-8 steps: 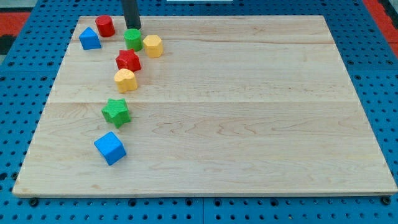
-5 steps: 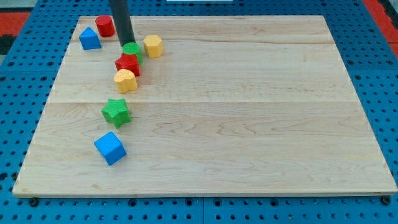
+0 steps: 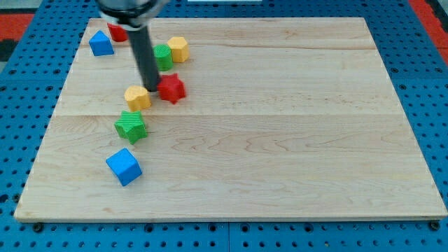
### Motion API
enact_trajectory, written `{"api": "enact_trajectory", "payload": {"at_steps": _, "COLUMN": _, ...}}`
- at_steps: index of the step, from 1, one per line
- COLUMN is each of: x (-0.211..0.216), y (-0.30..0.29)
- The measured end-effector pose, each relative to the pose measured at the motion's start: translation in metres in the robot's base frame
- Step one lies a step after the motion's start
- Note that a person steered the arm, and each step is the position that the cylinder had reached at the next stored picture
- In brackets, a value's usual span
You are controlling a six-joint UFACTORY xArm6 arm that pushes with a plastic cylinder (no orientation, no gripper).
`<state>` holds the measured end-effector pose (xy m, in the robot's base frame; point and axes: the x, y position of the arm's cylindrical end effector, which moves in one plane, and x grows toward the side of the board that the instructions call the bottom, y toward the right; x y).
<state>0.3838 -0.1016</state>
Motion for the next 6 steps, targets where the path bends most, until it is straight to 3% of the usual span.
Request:
{"api": "enact_trajectory", "payload": {"at_steps": 1, "x": 0.016, "y": 0.032}}
{"api": "enact_trajectory", "payload": {"at_steps": 2, "x": 0.064, "y": 0.049}}
{"api": "enact_trajectory", "payload": {"at_steps": 3, "x": 0.031, "y": 0.077}}
{"api": "enact_trajectory", "payload": {"at_steps": 5, "x": -0.100, "y": 0.081}}
{"api": "enact_trajectory", "payload": {"at_steps": 6, "x": -0.131, "y": 0.081}}
